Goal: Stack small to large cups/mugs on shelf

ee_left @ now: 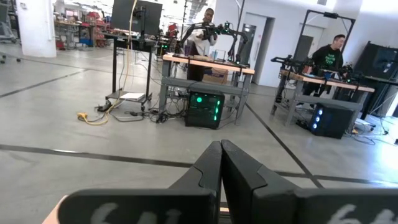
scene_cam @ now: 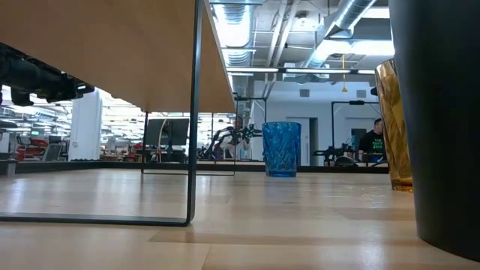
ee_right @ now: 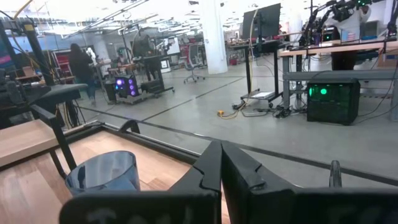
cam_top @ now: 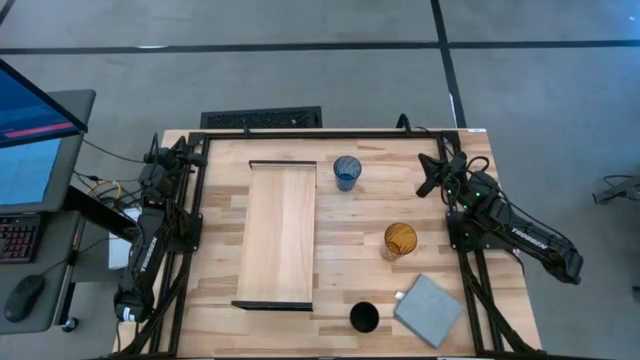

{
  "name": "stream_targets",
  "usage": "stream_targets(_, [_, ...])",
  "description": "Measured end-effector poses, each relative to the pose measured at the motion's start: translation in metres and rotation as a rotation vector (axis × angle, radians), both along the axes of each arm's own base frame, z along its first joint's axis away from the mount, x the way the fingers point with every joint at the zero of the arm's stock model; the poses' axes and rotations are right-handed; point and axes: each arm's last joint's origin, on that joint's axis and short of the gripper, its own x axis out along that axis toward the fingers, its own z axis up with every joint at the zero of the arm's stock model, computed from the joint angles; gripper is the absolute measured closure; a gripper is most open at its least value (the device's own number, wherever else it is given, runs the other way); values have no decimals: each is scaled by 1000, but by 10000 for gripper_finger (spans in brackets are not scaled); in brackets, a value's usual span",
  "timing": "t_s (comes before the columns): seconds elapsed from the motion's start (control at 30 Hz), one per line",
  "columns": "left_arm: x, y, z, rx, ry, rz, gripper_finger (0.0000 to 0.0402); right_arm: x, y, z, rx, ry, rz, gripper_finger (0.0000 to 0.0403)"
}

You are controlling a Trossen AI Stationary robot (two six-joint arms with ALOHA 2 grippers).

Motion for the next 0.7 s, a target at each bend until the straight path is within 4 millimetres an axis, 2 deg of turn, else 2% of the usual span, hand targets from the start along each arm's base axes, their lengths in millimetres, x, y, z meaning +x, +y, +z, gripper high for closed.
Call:
stream_targets(0.27, [0, 0, 0, 0, 0, 0, 401, 0, 0, 0, 5, -7, -17, 375])
stream_targets(0.47, [0, 0, 0, 0, 0, 0, 401, -1, -1, 1, 109, -124, -23, 378])
stream_targets(0.7, [0, 0, 0, 0, 0, 0, 401, -2, -2, 0, 56, -67, -44, 375])
